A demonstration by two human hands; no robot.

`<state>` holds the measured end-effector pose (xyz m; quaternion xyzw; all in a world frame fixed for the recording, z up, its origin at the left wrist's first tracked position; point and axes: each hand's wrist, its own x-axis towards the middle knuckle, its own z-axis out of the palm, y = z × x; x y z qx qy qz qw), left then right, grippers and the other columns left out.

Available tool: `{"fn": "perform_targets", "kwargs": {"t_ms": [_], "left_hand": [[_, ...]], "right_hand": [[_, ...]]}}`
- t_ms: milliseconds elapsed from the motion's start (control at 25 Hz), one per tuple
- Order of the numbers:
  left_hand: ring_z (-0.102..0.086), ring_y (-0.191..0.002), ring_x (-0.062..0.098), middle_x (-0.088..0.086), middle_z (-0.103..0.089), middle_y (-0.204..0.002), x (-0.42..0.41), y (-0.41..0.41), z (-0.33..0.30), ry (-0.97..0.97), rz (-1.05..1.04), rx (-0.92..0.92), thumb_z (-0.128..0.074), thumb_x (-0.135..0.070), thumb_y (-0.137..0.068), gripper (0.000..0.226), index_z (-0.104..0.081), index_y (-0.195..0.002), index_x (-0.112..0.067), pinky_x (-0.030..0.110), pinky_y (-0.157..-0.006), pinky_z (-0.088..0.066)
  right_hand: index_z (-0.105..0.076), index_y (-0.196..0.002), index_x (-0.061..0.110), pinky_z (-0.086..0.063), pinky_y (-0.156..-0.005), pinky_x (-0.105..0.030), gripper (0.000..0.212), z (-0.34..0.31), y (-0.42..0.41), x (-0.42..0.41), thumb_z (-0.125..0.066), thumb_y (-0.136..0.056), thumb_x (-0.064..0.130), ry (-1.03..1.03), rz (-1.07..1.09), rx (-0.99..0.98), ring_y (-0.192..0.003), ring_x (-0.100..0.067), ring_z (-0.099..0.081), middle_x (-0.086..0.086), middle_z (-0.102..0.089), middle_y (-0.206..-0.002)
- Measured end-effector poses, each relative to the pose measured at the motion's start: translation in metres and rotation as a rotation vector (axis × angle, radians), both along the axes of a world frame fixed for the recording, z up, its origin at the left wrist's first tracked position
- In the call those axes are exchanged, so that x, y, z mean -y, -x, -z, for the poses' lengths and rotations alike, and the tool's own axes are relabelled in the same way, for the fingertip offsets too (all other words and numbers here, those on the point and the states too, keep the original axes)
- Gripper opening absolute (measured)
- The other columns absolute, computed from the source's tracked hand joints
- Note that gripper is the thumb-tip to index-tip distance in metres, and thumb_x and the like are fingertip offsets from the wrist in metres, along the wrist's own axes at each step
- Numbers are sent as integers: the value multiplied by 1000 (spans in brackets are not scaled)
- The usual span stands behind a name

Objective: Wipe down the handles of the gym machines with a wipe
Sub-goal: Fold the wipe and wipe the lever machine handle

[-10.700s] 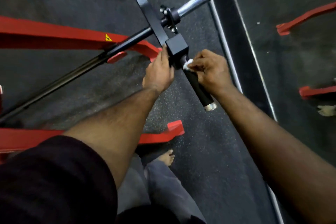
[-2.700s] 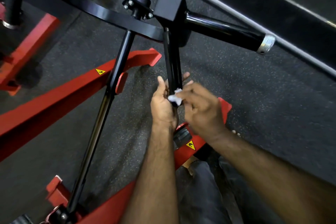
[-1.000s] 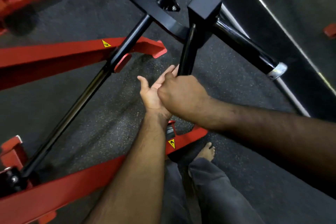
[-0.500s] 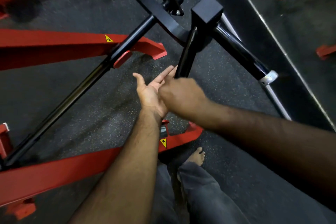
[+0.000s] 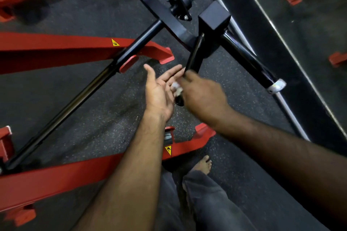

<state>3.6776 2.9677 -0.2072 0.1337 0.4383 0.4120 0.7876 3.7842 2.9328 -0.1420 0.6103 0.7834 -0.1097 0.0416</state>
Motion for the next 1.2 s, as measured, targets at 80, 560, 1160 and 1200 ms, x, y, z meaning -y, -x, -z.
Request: {"fn": "perform_targets", "kwargs": {"t_ms": [80, 560, 1160, 1200], "left_hand": [[-70, -97, 19, 13, -71, -118, -5, -2, -7, -81, 3, -145, -26, -55, -102, 67, -64, -125, -4, 36, -92, -51], [-61, -108, 15, 4, -65, -119, -18, -56, 4, -307, -269, -622, -51, -3, -93, 32, -60, -123, -8, 28, -98, -48], [-53, -126, 12, 5, -61, -135, -9, -43, -7, -34, -512, -398, -19, -48, -106, 58, -50, -134, -8, 24, -82, -49], [-51, -130, 13, 6, -61, -136, -9, -41, -6, -23, -525, -370, -19, -50, -105, 60, -47, -136, -8, 29, -89, -48]], "right_hand": [[-62, -117, 19, -43, -61, -33, 25, 12, -18, -7, -53, -94, 22, -264, 352, -267, -81, -27, -63, -4, -62, -103], [-70, -92, 0, -46, -100, -44, 46, 57, -35, -72, -29, -96, 20, 492, 1279, -2218, -88, -31, -67, -16, -71, -87], [-62, -87, 0, -54, -78, -36, 41, 75, -5, -14, -38, -89, 33, 709, 974, -2277, -77, -30, -63, -17, -64, -85], [-61, -88, 0, -54, -78, -36, 41, 74, -3, -15, -36, -91, 33, 725, 987, -2269, -78, -30, -62, -17, -64, -85]]}}
